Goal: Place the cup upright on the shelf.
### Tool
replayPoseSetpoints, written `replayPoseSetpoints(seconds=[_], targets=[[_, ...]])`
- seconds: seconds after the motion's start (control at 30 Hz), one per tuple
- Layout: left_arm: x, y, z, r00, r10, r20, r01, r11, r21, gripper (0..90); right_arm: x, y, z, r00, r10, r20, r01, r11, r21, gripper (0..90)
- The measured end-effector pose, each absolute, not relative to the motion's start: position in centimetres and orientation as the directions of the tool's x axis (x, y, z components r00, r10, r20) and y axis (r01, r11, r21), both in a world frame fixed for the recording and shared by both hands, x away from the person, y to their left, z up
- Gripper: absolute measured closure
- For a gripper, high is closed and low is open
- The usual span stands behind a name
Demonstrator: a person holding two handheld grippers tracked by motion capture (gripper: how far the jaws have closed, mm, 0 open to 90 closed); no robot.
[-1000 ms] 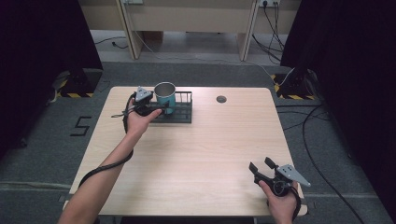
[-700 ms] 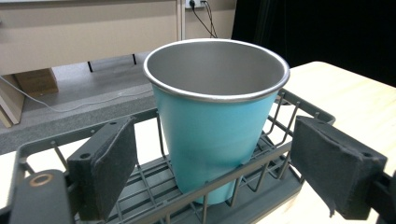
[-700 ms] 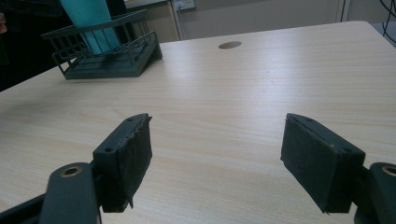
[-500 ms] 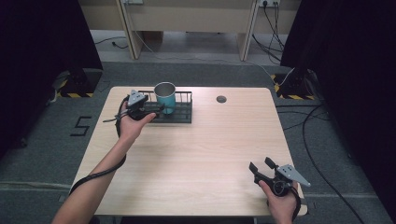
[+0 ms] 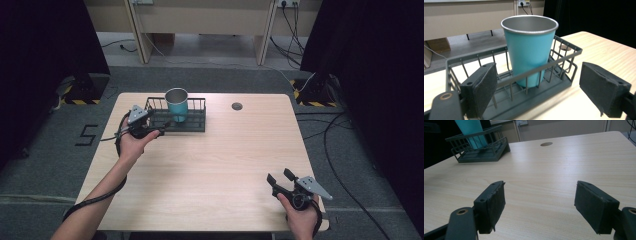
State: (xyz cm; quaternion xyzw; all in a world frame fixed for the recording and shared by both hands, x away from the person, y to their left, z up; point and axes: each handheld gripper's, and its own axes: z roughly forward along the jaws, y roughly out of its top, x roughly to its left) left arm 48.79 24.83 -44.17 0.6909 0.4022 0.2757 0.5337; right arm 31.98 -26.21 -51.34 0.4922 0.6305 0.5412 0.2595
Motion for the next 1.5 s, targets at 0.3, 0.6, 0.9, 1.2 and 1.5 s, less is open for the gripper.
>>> replayPoseSetpoints(seconds=[0.3,0.6,0.9,1.2,1.5], targets=[[46.6,26.1,-44.8,0.529,0.847,-0.05,0.266,-0.109,0.958,14.2,32.0,-26.2,-51.3,-0.379,0.902,0.204,0.339,-0.07,0.938,25.4],[44.3,26.8,-46.0,0.54,0.84,-0.05,0.267,-0.115,0.957,14.2,32.0,-26.2,-51.4,-0.379,0.903,0.202,0.338,-0.068,0.939,25.4],[42.0,28.0,-46.8,0.54,0.84,-0.055,0.274,-0.114,0.955,14.2,32.0,-26.2,-51.4,-0.377,0.904,0.204,0.339,-0.07,0.938,25.3],[39.9,29.3,-48.3,0.529,0.847,-0.062,0.296,-0.116,0.948,14.2,32.0,-26.2,-51.3,-0.376,0.904,0.201,0.339,-0.067,0.938,25.3],[38.3,30.8,-49.1,0.512,0.857,-0.066,0.31,-0.113,0.944,14.3,32.0,-26.2,-51.3,-0.375,0.905,0.199,0.339,-0.066,0.939,25.3]])
